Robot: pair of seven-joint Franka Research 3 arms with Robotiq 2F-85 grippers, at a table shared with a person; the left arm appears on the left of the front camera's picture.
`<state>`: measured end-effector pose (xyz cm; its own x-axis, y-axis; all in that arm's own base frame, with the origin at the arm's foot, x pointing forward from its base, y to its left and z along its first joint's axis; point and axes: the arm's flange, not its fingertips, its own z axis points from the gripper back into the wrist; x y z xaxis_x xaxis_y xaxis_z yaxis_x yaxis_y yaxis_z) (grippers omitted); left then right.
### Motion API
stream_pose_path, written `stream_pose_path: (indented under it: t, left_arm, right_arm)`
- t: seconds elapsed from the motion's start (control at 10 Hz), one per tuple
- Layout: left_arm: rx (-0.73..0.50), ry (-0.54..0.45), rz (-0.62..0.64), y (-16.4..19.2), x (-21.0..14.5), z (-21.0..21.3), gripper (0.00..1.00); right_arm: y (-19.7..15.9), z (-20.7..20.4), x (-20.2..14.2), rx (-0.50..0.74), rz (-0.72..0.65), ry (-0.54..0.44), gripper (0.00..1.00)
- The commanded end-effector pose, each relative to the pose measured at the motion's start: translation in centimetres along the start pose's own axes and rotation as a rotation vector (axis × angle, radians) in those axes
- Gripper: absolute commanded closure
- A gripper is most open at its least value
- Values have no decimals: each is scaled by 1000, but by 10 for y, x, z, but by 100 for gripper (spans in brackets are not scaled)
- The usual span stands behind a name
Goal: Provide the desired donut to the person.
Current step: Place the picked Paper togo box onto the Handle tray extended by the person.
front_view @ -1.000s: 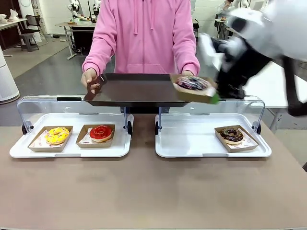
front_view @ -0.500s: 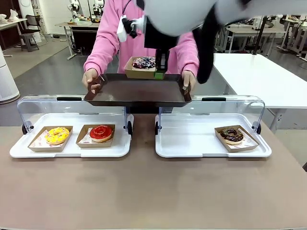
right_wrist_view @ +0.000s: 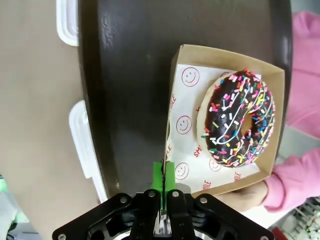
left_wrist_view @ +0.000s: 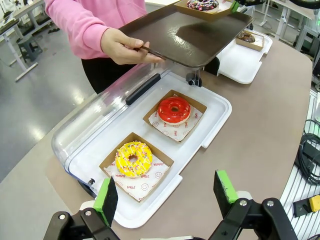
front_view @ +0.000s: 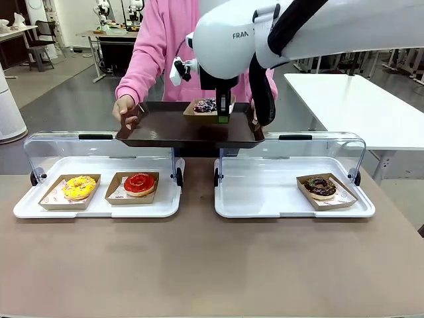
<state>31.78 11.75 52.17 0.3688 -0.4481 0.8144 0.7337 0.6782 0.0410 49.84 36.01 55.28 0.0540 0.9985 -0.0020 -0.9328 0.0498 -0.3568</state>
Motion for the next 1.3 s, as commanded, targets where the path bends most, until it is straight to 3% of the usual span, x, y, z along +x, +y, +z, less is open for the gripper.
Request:
stream_pose_path:
  t: [0.0,0.5,0.6,0.7,0.8,0.9,1.0,1.2]
  left_arm:
    - [-6,-18,4,0,-1,0,0]
    - [-6,-18,4,0,-1,0,0]
    - [-6,-18,4,0,-1,0,0]
    - [-6,-18,4,0,-1,0,0]
    - [-6,-18,4,0,-1,0,0]
    - [-6,-18,4,0,-1,0,0]
    - [-6,-18,4,0,-1,0,0]
    - [-6,-18,4,0,-1,0,0]
  right_arm:
    - [-2,-12,-12,-32,30,-39,98]
    - [-4,-33,-31,9,10,-77,98]
    - [-3,-26,-36,11,17,-86,38]
    - [-2,-20,-40,11,20,-86,38]
    - [-1,-13,-43,17,29,-102,0]
    - [0,-8,-44,34,47,-89,34]
    - [0,-6,-45,46,51,-83,0]
    - [-2,-4,-41,106,54,-86,0]
